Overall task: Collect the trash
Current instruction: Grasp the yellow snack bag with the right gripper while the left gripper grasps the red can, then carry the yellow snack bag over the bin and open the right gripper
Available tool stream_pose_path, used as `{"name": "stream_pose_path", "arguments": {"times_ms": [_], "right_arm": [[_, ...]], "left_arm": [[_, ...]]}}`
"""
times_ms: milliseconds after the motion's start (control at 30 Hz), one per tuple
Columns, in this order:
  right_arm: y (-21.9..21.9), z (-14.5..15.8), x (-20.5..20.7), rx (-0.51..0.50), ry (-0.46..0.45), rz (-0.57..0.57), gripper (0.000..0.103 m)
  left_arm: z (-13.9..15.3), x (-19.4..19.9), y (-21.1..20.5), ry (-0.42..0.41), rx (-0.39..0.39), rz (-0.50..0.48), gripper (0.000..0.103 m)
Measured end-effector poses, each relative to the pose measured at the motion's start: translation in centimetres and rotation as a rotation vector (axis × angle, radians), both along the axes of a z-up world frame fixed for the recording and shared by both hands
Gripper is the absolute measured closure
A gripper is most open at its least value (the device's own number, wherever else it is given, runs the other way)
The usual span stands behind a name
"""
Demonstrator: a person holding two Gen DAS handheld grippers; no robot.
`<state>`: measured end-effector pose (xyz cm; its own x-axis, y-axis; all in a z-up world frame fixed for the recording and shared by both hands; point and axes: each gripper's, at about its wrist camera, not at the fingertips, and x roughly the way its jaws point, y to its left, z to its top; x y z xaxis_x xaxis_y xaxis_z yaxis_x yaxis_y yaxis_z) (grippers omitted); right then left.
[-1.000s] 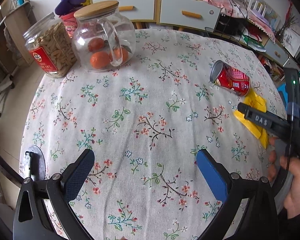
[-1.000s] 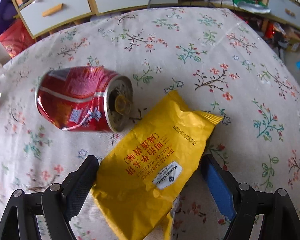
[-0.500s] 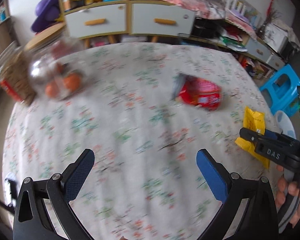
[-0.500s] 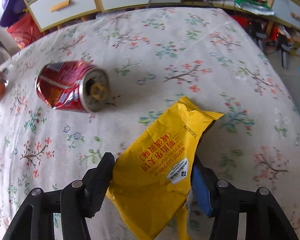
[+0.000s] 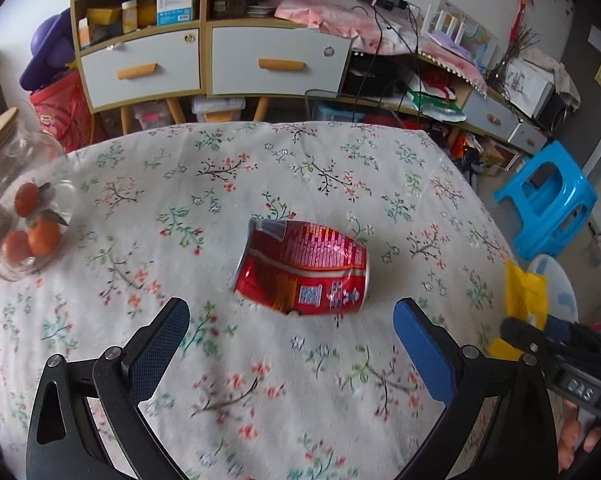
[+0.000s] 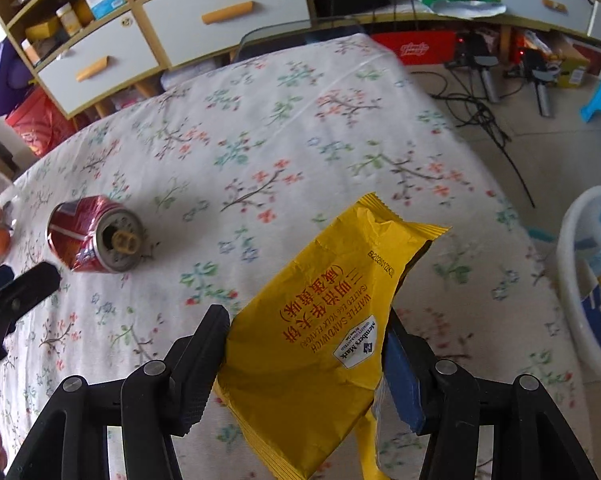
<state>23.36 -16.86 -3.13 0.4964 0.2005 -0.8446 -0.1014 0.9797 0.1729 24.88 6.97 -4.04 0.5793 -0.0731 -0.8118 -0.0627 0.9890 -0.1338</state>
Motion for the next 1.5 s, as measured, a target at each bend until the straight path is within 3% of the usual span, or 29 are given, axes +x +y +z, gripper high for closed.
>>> {"name": "stream_pose_path", "arguments": {"times_ms": [333, 500, 1033, 1300, 1500], "right_arm": [[-4.0, -1.4, 0.6, 0.024, 0.026, -0.022, 0.04], [-5.3, -1.5, 0.8, 0.03, 0.027, -0.032, 0.04], [-7.5, -0.1, 0.2, 0.044, 0.005, -0.043, 0.04], [-12.4, 1.3, -0.6, 0.066, -0.035, -0.115, 0.04], [-18.8, 1.9, -0.8, 0.071, -0.049, -0.256, 0.04]], "left_arm": [[-2.6, 2.1, -0.8, 0.026, 0.0, 0.011, 0.002], [-3.0, 2.3, -1.2, 0.04, 0.016, -0.002, 0.015], [-1.1, -0.8, -4.3, 0.049, -0.035, -0.076, 0.016], [-0.7, -2.5, -7.1, 0.06, -0.078, -0.134, 0.016], [-0.8, -3.3, -9.7, 0.076, -0.097, -0.188, 0.016]]}}
